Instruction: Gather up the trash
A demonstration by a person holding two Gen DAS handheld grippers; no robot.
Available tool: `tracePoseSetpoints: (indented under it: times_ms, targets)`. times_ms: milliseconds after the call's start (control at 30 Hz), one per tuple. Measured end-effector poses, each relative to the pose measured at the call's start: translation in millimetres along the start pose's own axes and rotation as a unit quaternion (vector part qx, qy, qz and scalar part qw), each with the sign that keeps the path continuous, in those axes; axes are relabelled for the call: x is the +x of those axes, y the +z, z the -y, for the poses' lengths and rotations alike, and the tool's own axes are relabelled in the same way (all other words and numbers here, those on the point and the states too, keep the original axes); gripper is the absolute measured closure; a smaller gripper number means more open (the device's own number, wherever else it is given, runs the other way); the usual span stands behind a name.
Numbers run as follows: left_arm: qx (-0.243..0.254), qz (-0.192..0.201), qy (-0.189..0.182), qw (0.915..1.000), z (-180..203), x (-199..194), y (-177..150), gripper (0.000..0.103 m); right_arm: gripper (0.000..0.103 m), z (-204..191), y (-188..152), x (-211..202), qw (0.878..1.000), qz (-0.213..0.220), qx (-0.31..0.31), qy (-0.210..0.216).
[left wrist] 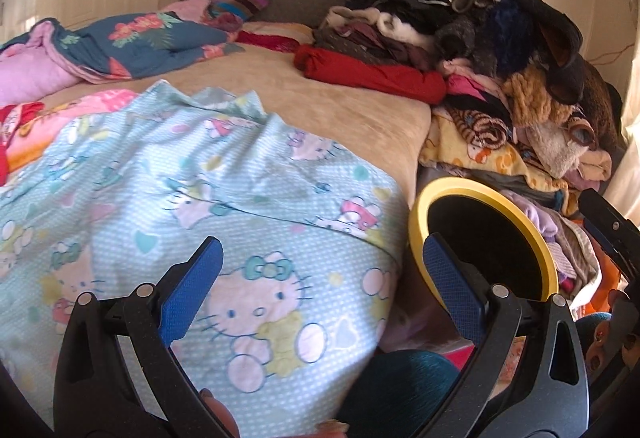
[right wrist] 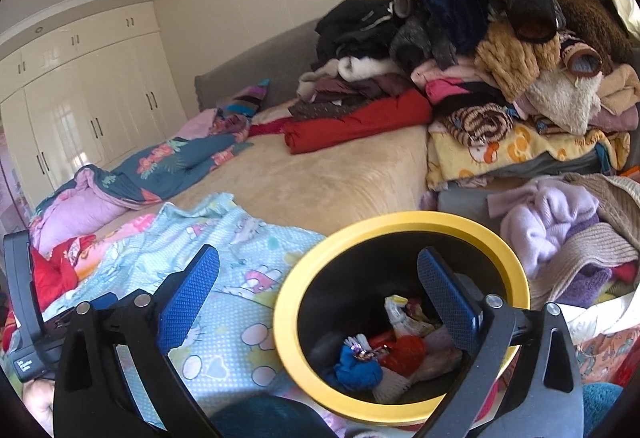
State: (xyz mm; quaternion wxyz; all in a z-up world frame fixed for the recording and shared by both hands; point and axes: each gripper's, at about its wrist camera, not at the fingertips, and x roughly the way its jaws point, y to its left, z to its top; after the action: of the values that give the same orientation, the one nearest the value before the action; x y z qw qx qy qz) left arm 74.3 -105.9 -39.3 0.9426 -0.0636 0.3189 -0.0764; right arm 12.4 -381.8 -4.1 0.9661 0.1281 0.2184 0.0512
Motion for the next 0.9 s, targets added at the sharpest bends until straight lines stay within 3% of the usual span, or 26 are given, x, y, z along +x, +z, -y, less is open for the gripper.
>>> tracePoseSetpoints:
  times_ms: [200,400,633,900]
  targets:
    - [0.002,0.042,0.032,0.9986,-15.3,-25.3,-1.6,0.011,0.006,-21.3,-6.5,-10.6,0.999,0.027,-0.018,0.017]
    - [0.019,0.086,0.037,0.9954,-18.8,-47.9,-4.6,0.011,0.006,-40.6,-17.3,-27.0,0.997,0.062,-0.047,0.029]
    - [0.032,0.136,0.044,0.9892,-16.0,-69.9,-13.1,0.011,0.006,-54.3,-28.5,-49.1,0.99,0.123,-0.062,-0.003]
    - [0.029,0.12,0.039,0.9916,-15.9,-61.0,-20.0,0.011,0.006,-50.1,-38.9,-37.3,0.99,0.114,-0.079,-0.029]
